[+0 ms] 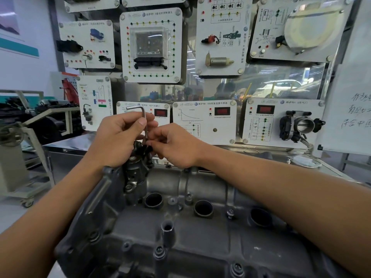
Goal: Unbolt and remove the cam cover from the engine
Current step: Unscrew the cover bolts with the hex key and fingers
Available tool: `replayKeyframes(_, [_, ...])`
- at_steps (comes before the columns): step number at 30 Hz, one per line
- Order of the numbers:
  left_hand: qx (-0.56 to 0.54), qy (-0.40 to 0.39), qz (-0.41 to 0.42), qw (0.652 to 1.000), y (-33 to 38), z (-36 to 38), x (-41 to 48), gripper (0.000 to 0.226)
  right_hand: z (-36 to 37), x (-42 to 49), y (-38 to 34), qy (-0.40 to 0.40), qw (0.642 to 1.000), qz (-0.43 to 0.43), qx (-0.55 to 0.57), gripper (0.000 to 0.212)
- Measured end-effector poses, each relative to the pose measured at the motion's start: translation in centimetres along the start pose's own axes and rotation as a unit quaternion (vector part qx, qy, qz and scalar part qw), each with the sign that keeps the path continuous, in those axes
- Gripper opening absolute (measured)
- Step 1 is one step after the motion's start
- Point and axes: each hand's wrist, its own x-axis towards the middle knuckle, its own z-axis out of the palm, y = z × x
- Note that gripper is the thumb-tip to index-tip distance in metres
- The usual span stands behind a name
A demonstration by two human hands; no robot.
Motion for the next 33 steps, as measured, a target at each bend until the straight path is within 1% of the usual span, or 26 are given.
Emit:
replayKeyframes(4, [0.013, 0.040, 0.019, 0.999, 0.0, 0.1, -0.1, 0.020, -0.1, 0.0, 0.3, 0.009, 1.000, 0.008, 0.012, 0.026])
replayKeyframes(7, [0.008, 0.044, 0.023, 0.999, 0.2, 0.2, 0.0, 0.014, -0.2, 0.0, 0.5, 0.031, 0.998, 0.011, 0.045, 0.019])
replayKeyframes(10, [0.029, 0.043, 0.025, 0.998, 0.3, 0.2, 0.2, 0.011, -0.2, 0.0, 0.4, 0.050, 0.997, 0.012, 0.059, 0.014])
replayKeyframes(13, [0.059, 0.041, 0.030, 0.997, 0.3, 0.2, 0.5, 0.005, -0.2, 0.0, 0.4, 0.065, 0.996, 0.011, 0.061, 0.018])
replayKeyframes(18, [0.077, 0.031, 0.037, 0.996, 0.3, 0.5, 1.0, 0.004, -0.2, 0.0, 0.4, 0.079, 0.995, 0.017, 0.051, 0.023])
replayKeyframes(24, [0.087, 0.069, 0.051, 0.992, 0.0, 0.6, 1.2, 0.023, -0.2, 0.1, 0.4, 0.080, 0.996, 0.011, 0.032, 0.019])
replayKeyframes(27, [0.083, 0.065, 0.045, 0.993, 0.0, 0.6, 1.2, 0.021, -0.2, 0.0, 0.4, 0.076, 0.997, 0.008, 0.019, 0.020])
replayKeyframes(30, [0.055, 0.051, 0.034, 0.997, 0.0, 0.6, 1.0, 0.015, -0.2, -0.1, 0.2, 0.075, 0.997, 0.007, 0.007, 0.020])
replayKeyframes(33, [0.029, 0.034, 0.009, 0.999, -0.2, 0.6, 0.7, 0.024, -0.3, -0.1, 0.0, 0.071, 0.997, 0.009, -0.005, 0.022])
